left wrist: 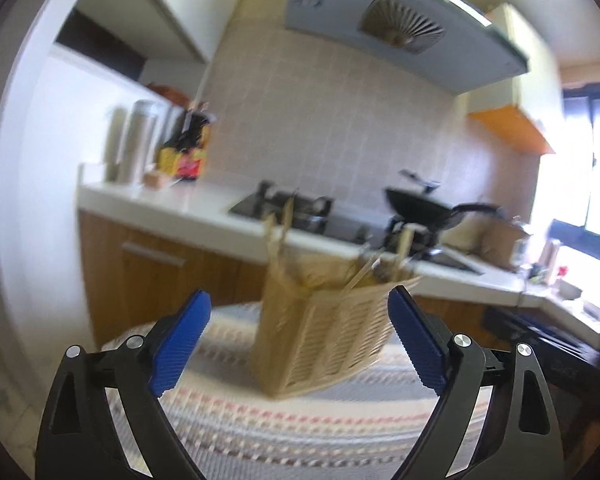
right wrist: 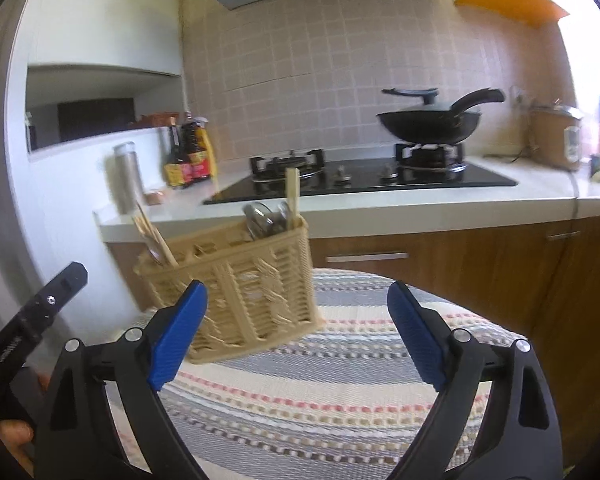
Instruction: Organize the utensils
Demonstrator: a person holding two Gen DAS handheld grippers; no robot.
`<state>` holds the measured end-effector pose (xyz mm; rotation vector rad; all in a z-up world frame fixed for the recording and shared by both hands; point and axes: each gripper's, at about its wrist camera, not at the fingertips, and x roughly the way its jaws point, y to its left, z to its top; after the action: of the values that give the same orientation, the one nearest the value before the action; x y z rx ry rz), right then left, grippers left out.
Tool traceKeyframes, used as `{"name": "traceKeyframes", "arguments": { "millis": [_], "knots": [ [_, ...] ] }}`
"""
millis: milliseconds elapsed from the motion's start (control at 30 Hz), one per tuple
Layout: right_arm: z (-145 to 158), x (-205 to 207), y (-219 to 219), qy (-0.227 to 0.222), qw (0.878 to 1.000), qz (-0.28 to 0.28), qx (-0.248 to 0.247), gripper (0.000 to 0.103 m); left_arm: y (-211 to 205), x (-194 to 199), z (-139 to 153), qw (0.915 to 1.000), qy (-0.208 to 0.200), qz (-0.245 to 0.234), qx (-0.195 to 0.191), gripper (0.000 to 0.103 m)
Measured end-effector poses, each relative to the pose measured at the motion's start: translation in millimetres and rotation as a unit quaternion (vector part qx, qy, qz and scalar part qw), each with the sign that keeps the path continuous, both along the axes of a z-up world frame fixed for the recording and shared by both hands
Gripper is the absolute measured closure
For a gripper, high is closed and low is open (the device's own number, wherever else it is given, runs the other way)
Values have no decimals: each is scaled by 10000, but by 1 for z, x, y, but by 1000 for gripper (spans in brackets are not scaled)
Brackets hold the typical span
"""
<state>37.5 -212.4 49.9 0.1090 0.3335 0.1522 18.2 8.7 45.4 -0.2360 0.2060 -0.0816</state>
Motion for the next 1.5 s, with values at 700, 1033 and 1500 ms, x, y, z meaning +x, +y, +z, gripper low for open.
{"name": "traceKeyframes", "arguments": {
  "millis": [700,1033,1500],
  "knots": [
    [-34,-10,2,-492,9976,-387,-292,16,-17,-8,-26,9914,-181,838,985,8],
    [-35,-12,13,-526,9966,-344,-540,8,-26,-7,-27,9914,-115,670,1115,8],
    [-35,-19,20,-597,9945,-422,-756,8,-26,-5,-30,9920,23,640,1091,8]
  ]
}}
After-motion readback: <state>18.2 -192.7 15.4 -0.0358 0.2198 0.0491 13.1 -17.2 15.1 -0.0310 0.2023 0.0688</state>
